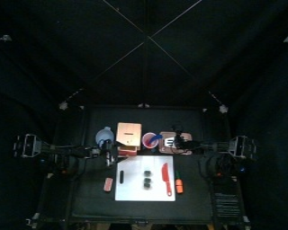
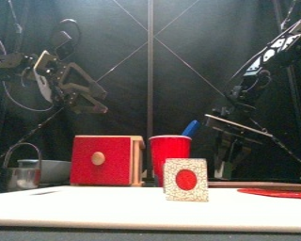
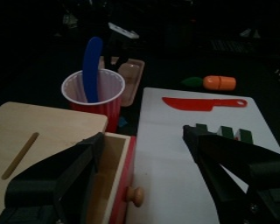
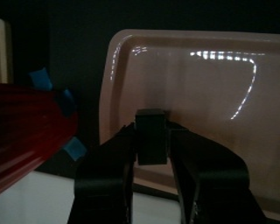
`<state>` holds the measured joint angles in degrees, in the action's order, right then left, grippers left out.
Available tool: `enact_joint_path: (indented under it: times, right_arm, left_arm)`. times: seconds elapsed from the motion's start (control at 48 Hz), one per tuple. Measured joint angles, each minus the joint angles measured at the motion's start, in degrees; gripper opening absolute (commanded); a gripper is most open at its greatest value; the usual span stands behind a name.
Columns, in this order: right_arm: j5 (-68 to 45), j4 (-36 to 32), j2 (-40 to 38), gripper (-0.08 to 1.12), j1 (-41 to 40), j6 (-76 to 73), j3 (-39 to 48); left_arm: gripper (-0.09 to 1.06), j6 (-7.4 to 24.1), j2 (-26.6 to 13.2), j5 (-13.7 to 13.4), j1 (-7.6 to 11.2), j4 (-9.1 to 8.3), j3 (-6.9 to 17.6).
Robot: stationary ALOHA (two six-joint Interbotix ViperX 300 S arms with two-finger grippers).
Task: Place sushi on board then cut the sushi with the knife then place the pieces on the plate
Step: Place the 4 sushi pieces on the plate
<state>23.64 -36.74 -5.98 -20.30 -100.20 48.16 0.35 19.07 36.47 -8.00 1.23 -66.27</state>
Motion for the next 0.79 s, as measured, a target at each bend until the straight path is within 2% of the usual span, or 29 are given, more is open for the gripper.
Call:
enact_joint_path:
  times: [0.229,0.5,0.792]
  right_arm:
    - [-0.1,0.4,3.3,0.59,-0.1,-0.8,-0.5]
    - [-0.1,0.4,6.0,0.79,0.1,-0.8,-2.6]
    - [2.0,0.4,3.8,0.81,0.3,0.0,-3.3]
  left_arm:
    - [1.02,0.1,0.0,0.0,-0.09,-1.76,-0.1]
    - [1.02,0.1,0.0,0.0,-0.09,-1.76,0.0]
    - [1.02,0.0,0.0,0.0,-0.09,-1.85,-0.1]
